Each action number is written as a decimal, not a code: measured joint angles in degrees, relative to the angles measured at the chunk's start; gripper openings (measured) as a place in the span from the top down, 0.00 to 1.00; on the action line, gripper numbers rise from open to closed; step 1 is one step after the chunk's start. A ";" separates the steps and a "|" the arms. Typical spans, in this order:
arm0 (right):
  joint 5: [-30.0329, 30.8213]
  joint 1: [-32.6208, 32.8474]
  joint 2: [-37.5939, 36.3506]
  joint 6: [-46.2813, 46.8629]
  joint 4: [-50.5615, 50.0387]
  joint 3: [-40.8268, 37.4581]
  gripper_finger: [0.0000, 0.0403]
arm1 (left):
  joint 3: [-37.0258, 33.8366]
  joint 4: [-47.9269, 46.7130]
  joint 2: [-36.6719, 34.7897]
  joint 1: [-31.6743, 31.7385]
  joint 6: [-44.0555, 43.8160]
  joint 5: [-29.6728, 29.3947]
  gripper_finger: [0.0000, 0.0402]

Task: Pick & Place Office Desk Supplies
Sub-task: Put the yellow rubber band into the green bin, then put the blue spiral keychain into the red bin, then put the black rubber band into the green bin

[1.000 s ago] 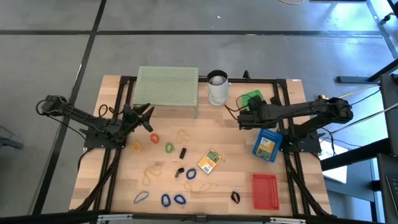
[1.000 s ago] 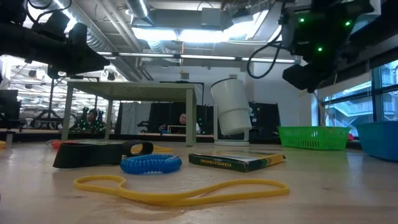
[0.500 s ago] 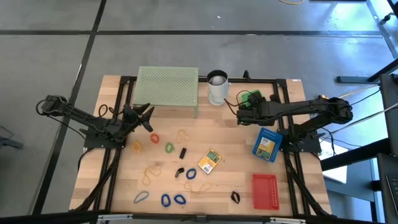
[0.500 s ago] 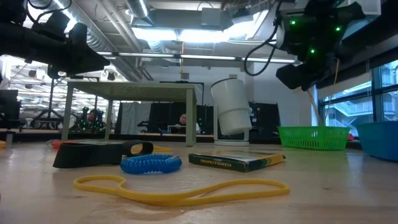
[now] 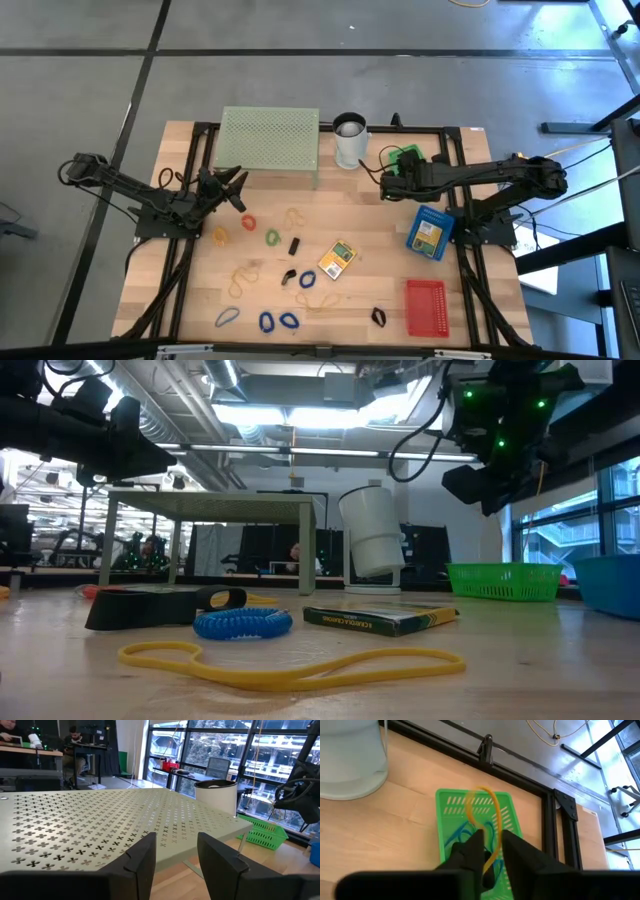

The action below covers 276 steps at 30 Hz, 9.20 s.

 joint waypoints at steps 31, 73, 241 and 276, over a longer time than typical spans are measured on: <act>-30.75 25.45 0.02 -1.48 19.09 0.02 0.61 | 0.00 0.02 0.02 0.00 0.00 0.00 0.65; -56.54 26.98 42.94 -67.38 70.07 22.29 0.63 | 0.00 -0.87 0.00 0.00 0.00 0.00 0.65; -41.33 64.15 18.47 28.68 -3.32 22.64 0.49 | 0.00 -0.85 0.00 0.00 -0.14 0.31 0.65; -25.20 59.32 18.49 8.19 -3.28 22.64 0.50 | 15.12 13.76 28.46 2.45 -9.71 34.94 0.65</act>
